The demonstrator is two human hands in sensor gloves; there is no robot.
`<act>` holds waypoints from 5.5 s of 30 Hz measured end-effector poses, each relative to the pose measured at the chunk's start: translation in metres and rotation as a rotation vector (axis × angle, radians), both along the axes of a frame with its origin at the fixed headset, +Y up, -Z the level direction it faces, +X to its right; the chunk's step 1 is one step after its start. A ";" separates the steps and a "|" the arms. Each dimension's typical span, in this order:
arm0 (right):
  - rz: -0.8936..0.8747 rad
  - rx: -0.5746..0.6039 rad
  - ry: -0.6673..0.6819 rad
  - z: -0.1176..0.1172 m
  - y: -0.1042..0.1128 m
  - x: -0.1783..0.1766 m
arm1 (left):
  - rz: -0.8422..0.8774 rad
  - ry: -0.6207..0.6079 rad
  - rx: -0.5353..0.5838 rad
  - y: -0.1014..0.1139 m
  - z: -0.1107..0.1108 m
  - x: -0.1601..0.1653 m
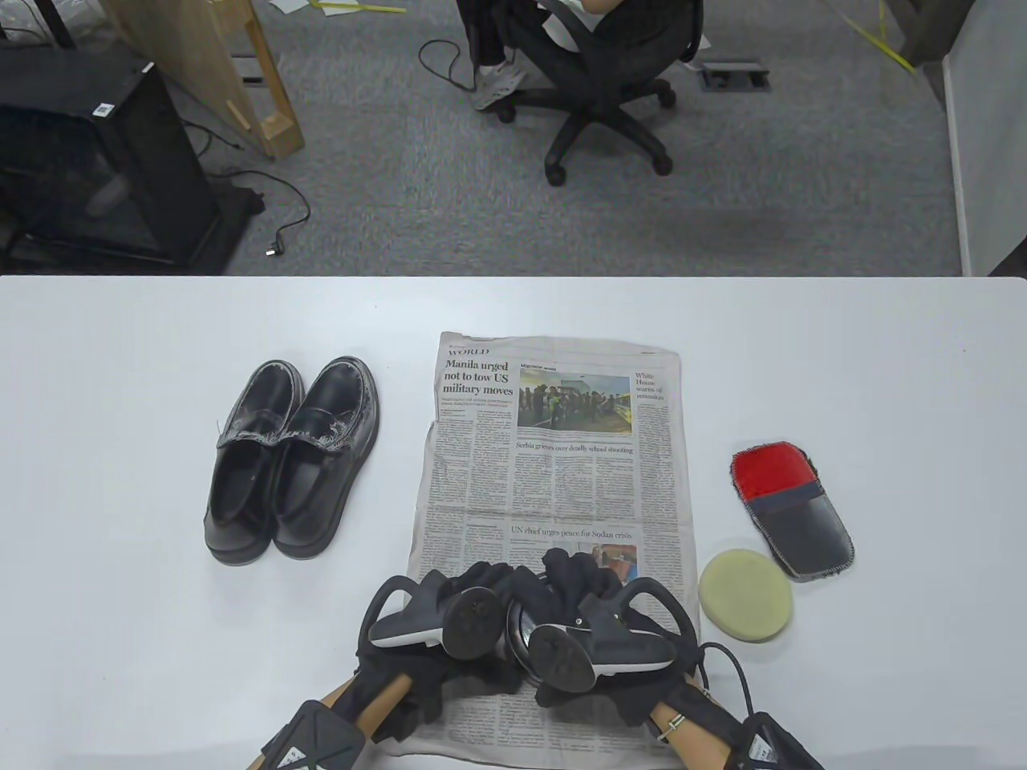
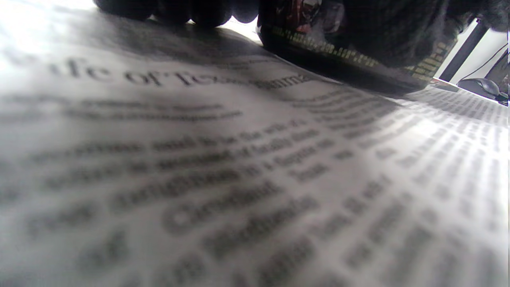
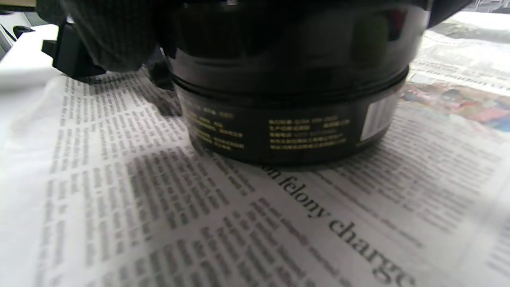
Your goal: Dip and apply leather care cream with polishing sponge on shoes
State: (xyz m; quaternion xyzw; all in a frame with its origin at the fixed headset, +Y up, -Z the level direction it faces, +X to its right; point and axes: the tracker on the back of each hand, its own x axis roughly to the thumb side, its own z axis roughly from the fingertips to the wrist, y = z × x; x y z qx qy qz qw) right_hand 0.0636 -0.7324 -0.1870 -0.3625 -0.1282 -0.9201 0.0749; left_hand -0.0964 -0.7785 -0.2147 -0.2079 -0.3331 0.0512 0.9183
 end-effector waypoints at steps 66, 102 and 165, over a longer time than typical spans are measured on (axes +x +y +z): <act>0.077 0.199 -0.170 0.006 0.008 0.003 | -0.024 0.027 0.000 -0.001 0.001 0.005; 0.045 0.009 -0.171 0.005 0.007 0.028 | -0.059 -0.010 -0.012 0.003 -0.003 0.005; -0.204 0.126 -0.378 -0.008 0.000 0.099 | -0.015 0.412 0.294 0.084 0.016 -0.101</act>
